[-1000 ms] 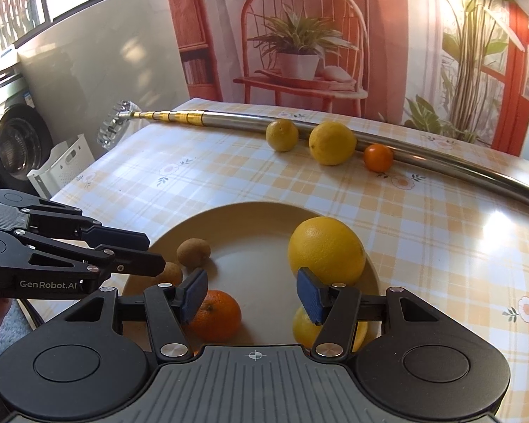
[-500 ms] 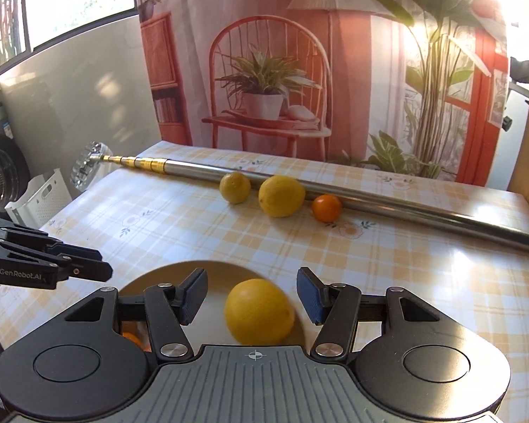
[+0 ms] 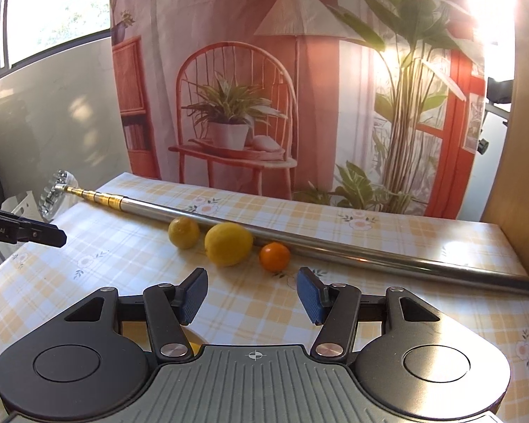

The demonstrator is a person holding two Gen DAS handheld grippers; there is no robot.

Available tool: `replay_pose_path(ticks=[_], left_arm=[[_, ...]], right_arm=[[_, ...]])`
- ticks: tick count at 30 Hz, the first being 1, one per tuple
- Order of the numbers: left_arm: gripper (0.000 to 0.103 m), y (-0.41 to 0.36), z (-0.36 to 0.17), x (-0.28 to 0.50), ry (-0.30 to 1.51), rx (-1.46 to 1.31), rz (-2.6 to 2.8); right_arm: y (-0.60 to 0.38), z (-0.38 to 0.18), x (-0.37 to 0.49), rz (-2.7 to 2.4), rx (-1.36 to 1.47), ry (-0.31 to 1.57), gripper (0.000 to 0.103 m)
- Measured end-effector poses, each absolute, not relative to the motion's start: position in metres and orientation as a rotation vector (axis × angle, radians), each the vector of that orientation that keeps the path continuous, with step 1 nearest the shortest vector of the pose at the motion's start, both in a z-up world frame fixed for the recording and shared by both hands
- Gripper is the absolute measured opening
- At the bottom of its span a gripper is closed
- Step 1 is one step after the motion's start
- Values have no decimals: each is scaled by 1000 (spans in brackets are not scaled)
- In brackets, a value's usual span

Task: Organize fruits
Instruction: 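Lift both open grippers away from the plate toward the remaining fruit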

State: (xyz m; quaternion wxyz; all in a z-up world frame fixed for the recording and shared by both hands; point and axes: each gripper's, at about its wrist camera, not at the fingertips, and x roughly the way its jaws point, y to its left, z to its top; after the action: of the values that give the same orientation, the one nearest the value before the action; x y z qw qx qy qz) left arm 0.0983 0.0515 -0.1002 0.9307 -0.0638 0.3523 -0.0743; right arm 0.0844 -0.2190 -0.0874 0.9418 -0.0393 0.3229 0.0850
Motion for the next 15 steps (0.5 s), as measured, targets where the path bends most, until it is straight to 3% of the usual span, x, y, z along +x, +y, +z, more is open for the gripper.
replay_pose_path(ticks=[6, 11, 15], left_arm=[[31, 43, -99, 127, 705, -135, -164], [44, 32, -107, 153, 685, -134, -166], [55, 21, -116, 175, 681, -89, -154]], right_arm=[[-219, -99, 97, 172, -96, 663, 53], [-226, -113, 111, 163, -82, 653, 55], [-241, -125, 123, 145, -40, 583, 66]])
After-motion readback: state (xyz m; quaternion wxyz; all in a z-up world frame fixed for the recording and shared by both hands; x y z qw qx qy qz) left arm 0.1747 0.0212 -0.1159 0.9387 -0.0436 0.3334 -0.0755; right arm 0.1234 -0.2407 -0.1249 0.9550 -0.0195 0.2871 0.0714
